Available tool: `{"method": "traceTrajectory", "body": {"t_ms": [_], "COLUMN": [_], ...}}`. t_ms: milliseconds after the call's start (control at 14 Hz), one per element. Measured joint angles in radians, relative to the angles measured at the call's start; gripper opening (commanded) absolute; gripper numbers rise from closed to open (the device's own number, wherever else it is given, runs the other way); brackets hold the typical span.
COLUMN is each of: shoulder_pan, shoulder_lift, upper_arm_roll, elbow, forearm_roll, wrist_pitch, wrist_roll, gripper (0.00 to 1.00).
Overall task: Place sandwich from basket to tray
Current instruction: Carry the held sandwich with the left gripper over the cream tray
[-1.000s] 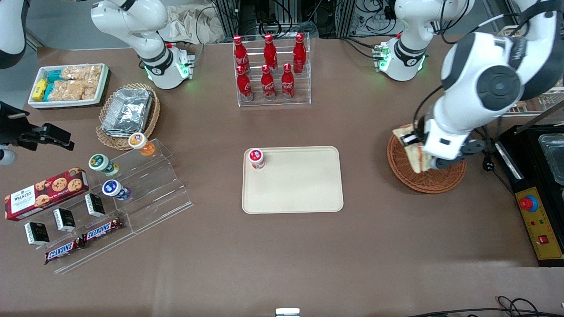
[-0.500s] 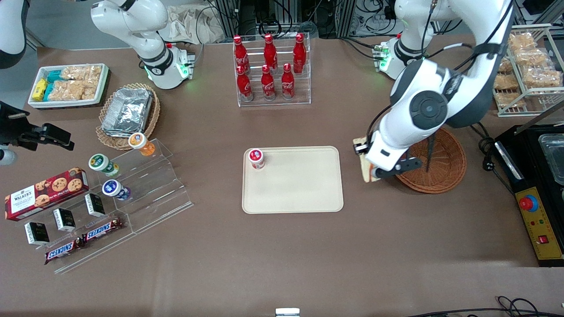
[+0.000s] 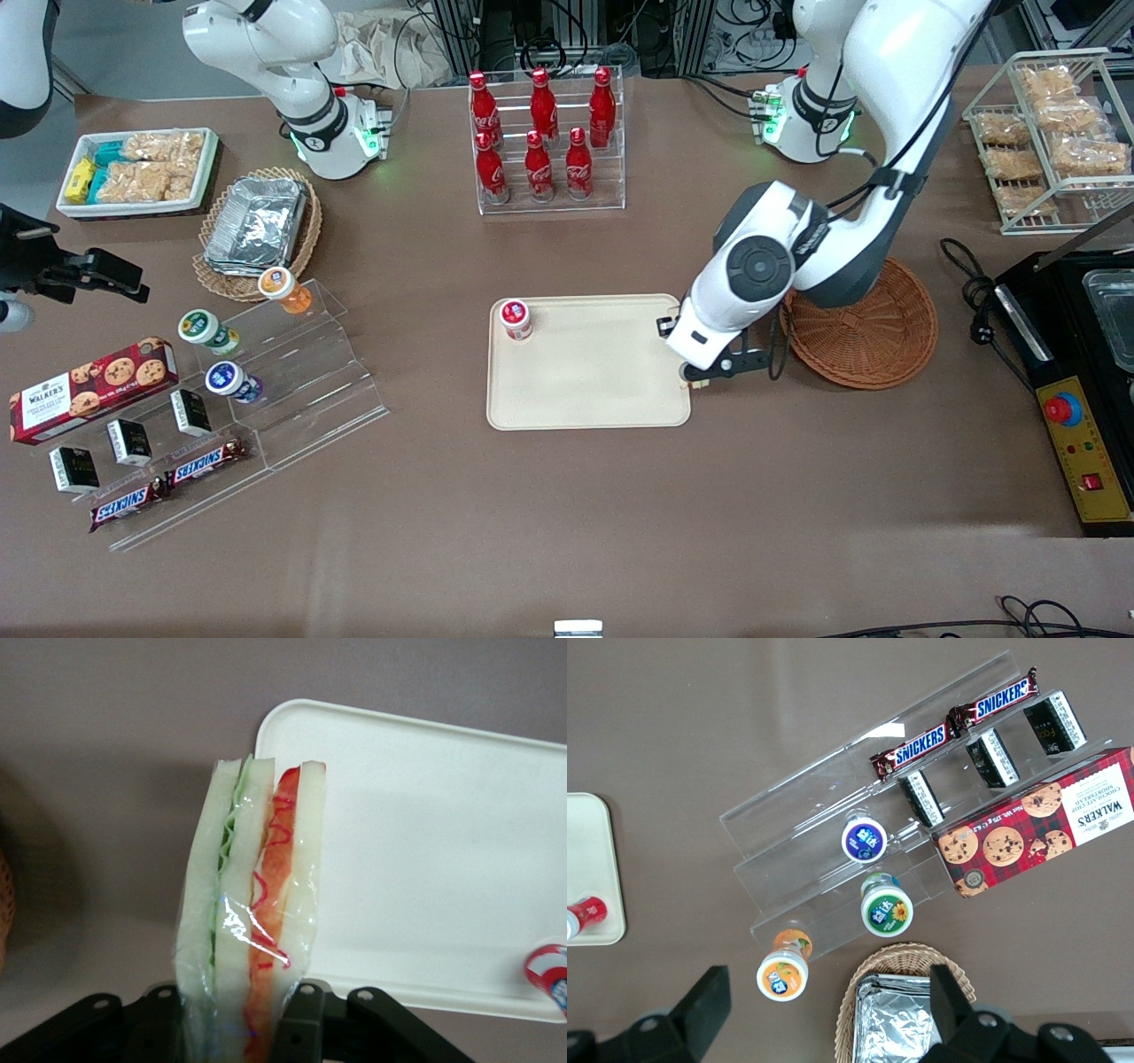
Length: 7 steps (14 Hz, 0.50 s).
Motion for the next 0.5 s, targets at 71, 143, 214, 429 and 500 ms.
{"method": "traceTrajectory", "body": {"t_ms": [71,143,214,429,500], "shoulder_pan": [-0.010,-0.016,-0.019,-0.019,-0.019], "shoulder_lift": [0.025,0.048,0.068,0.111,0.123], "upper_arm_roll": [0.000,0.000,0.000,0.001,0.001], "elbow": [0.000,0.001,0.003,0.006,0.006], "forearm_roll": [0.018,0.035,0.046,0.067,0.078], "wrist_pitch": [0.017,0.033,0.044,0.071,0.075], "wrist_roll": [-0.001,-0.002,-0.002,-0.002,-0.002], "gripper": [0.33,0.33,0.33,0.34,0.35]}}
